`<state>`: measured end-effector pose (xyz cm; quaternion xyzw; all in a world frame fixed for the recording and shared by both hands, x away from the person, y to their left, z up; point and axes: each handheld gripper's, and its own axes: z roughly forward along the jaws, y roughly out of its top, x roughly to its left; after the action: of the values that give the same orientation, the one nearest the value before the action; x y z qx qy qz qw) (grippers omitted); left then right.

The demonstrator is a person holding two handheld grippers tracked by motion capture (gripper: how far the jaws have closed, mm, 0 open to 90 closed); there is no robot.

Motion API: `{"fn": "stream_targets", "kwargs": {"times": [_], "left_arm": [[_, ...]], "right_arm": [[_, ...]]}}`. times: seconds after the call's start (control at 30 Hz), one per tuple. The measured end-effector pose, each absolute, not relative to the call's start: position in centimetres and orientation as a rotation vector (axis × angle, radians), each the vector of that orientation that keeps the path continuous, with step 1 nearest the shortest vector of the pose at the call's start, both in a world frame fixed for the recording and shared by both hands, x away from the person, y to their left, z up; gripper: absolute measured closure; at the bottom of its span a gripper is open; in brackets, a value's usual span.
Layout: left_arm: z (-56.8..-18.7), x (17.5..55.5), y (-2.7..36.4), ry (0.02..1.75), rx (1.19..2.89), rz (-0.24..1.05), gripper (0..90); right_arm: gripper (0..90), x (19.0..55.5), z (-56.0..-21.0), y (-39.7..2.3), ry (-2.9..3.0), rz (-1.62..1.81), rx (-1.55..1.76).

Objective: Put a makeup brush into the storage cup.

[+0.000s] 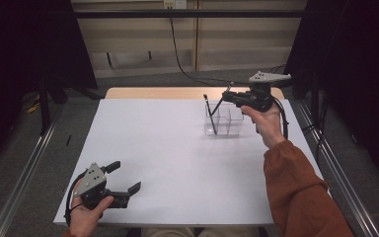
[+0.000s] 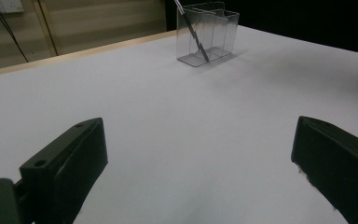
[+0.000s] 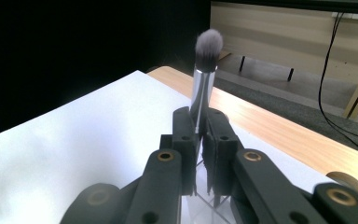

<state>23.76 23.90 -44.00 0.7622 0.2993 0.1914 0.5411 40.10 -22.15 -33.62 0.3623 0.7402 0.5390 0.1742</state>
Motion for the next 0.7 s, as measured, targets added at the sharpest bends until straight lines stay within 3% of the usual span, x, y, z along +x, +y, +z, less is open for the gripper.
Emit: {"fn": "stream_targets", "kwargs": {"times": [0.7], "left_arm": [[-44.0, 23.9, 24.0, 0.715, 1.807, 0.456, 3.1]], "right_arm": [[84.2, 41.8, -35.8, -21.3, 2.164, 1.421, 1.078]]}}
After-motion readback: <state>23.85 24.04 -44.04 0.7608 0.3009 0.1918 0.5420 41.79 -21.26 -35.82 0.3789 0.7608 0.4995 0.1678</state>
